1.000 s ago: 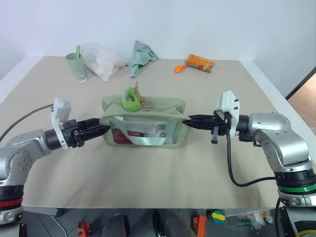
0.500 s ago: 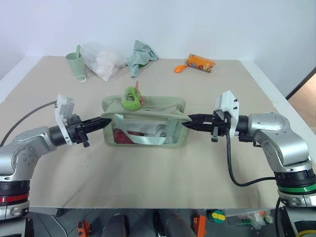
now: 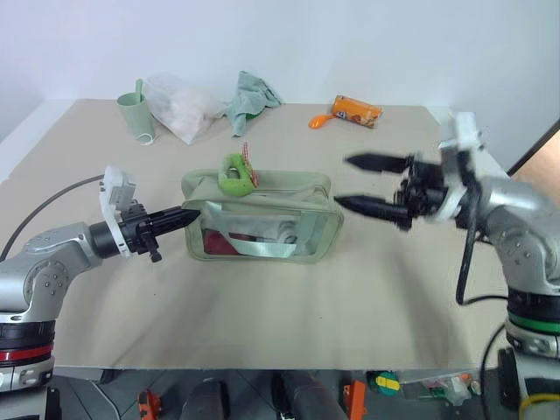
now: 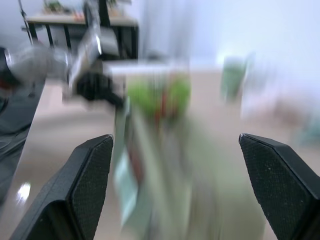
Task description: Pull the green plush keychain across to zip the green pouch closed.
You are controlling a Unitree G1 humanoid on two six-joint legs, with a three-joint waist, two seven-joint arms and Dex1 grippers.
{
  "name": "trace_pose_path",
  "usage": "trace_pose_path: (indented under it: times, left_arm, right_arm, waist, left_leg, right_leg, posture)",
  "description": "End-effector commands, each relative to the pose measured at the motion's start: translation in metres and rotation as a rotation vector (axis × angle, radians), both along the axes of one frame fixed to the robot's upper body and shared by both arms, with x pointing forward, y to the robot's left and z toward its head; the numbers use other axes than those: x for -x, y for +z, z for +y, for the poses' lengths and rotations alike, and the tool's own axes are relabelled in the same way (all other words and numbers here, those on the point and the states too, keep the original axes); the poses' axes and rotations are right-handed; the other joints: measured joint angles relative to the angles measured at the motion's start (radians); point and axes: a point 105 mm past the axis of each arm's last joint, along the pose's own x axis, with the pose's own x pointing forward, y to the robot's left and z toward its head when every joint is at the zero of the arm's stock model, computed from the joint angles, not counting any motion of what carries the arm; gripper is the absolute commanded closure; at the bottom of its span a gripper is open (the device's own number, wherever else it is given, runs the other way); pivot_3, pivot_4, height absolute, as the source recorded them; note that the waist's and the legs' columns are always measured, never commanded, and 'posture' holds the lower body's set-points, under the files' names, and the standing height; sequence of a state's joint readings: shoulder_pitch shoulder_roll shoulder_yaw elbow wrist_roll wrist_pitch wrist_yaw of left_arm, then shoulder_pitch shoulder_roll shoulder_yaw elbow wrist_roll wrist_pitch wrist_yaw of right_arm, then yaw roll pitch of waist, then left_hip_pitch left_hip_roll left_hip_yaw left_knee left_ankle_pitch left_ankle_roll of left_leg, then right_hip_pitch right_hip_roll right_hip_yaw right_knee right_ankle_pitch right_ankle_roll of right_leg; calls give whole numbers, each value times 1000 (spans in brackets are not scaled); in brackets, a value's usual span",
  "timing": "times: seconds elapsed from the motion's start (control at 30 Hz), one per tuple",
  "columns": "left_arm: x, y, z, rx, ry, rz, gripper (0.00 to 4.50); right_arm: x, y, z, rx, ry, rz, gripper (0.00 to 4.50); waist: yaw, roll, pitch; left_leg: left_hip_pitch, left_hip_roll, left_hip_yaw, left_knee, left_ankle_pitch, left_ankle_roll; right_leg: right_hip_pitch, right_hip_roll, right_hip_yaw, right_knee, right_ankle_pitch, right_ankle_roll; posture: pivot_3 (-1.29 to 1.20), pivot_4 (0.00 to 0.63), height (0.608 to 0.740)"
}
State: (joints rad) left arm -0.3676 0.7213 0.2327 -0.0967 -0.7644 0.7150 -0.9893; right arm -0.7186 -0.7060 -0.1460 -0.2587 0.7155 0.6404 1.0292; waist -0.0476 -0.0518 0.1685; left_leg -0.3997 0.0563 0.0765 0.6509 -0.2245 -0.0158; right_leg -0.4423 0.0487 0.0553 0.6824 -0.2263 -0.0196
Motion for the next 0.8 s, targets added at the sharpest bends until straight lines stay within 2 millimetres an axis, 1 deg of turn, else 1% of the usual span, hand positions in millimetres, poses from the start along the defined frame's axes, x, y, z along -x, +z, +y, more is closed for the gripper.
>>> trace_pose_path:
  times: [0.03,0.1,0.13,0.2,0.33,0.47,0.63,0.8]
  left_arm:
    - [4,6,-10,-14,-46,-41,4500]
    - [4,5,-11,-15,-49,-40,4500]
    - [4,5,-12,-15,-49,-41,4500]
    - [4,5,-13,-12,-49,-41,4500]
    - [6,3,-16,-5,-53,-40,4500]
    - [7,2,-18,-1,-54,-41,4500]
    - [7,2,-19,2,-50,-43,4500]
    - [8,2,-19,5,-45,-41,4500]
  right_arm:
    - [0,-1,32,82,23,-98,303]
    - [3,-11,56,173,76,-144,303]
    - [4,-16,64,206,95,-163,303]
    - [1,-19,73,237,97,-196,303]
    - [-5,-17,88,249,113,-250,303]
    - [-10,-17,97,257,125,-277,303]
    - [-12,-18,101,261,138,-291,303]
    - [-17,-27,102,289,142,-284,303]
  waist:
    - [0,0,0]
    - [1,0,0]
    - [1,0,0]
    - [3,0,0]
    - [5,0,0]
    - [8,0,0]
    - [10,0,0]
    - [10,0,0]
  left_leg:
    - [0,0,0,0,0,0]
    - [-1,0,0,0,0,0]
    - [-1,-1,1,0,0,0]
    - [-3,-2,1,0,0,0]
    - [-6,-5,1,2,-1,2]
    - [-6,-6,0,3,-2,3]
    - [-6,-7,0,3,-2,3]
    - [-6,-7,0,3,-2,3]
  right_leg:
    - [0,0,0,0,0,0]
    - [0,-1,0,0,0,0]
    - [-1,-1,0,0,0,0]
    - [-2,-2,0,-1,0,0]
    - [-2,-6,0,-1,-1,0]
    - [-2,-7,0,-1,0,0]
    - [-2,-8,0,-1,0,0]
    - [-2,-8,0,-1,0,0]
  posture:
    - [0,150,740]
    - [0,150,740]
    - [0,150,740]
    - [0,150,740]
    - [0,150,740]
    - [0,150,740]
    - [0,150,740]
    - [0,150,740]
